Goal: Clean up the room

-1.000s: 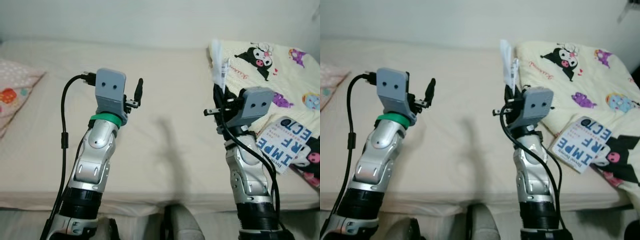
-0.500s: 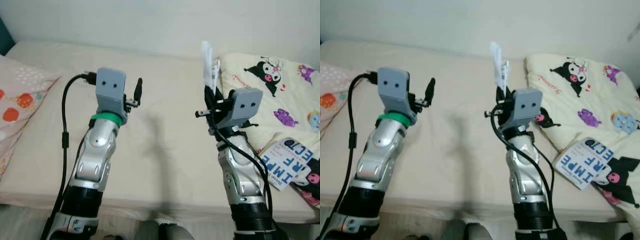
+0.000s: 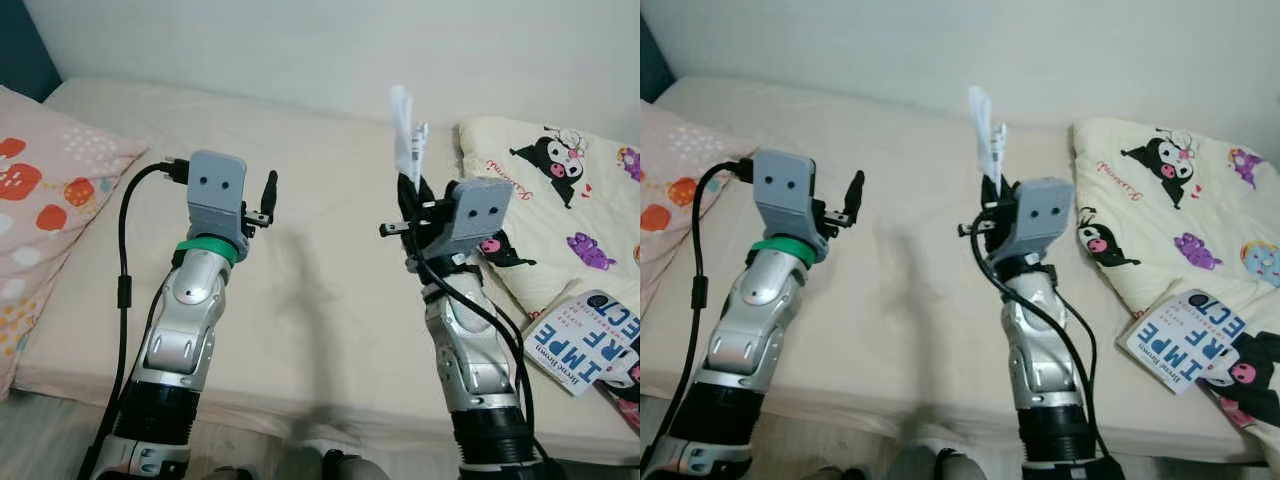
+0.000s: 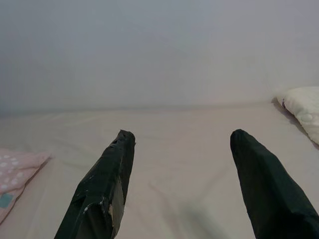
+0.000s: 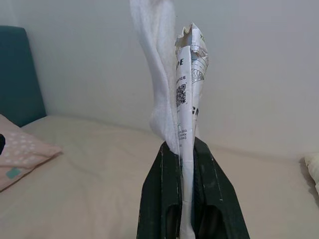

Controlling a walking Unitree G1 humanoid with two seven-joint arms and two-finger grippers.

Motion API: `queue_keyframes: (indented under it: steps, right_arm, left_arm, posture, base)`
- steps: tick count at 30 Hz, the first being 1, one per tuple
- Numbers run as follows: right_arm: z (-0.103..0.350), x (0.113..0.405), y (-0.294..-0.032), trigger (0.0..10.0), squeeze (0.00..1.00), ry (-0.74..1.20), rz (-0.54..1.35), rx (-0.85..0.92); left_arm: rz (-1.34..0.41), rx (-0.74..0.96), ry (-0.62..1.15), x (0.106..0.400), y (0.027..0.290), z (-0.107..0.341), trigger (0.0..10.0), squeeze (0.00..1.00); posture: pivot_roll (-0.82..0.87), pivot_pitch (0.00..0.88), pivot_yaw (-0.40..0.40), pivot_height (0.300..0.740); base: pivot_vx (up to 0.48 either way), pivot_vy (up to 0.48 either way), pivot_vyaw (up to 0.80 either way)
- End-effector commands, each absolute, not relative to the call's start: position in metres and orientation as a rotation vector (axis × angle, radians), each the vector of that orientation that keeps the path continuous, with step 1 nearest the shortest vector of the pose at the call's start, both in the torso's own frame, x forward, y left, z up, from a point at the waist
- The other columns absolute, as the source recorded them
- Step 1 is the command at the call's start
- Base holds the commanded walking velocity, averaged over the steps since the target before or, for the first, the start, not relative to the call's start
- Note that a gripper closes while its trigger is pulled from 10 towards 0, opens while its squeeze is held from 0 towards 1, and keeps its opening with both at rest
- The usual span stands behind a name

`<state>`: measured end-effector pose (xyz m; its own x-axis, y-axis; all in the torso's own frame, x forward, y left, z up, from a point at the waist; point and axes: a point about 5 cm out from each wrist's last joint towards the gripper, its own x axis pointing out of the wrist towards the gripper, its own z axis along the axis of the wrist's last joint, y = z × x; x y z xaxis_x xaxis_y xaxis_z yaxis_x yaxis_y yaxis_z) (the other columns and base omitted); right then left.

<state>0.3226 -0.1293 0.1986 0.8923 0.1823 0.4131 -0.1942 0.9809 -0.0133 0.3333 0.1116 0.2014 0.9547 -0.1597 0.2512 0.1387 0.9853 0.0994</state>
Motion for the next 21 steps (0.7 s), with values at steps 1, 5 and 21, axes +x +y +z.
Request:
queue_keyframes:
  steps: [1, 5, 21]
  right_arm:
    - [0.1910, 0.3223, -0.1331, 10.0, 0.00, -0.395, 0.179, 0.021]
    - [0.1898, 0.3242, -0.1323, 10.0, 0.00, -0.387, 0.178, 0.020]
    - [0.1901, 0.3259, -0.1310, 10.0, 0.00, -0.387, 0.168, 0.005]
  left_arm:
    - [-0.166, 0.089, -0.250, 0.3317, 0.1087, 0.1971, 10.0, 0.00]
    - [-0.168, 0.092, -0.250, 0.3315, 0.1089, 0.1976, 10.0, 0.00]
    - [-0.169, 0.097, -0.251, 0.3321, 0.1095, 0.1987, 10.0, 0.00]
  posture:
    - [-0.11, 0.061, 0.001, 0.723]
    - [-0.11, 0.061, 0.002, 0.723]
    - [-0.11, 0.060, 0.009, 0.723]
  base:
    - [-0.349, 0.000, 0.00]
    - [-0.371, 0.000, 0.00]
    - [-0.379, 0.000, 0.00]
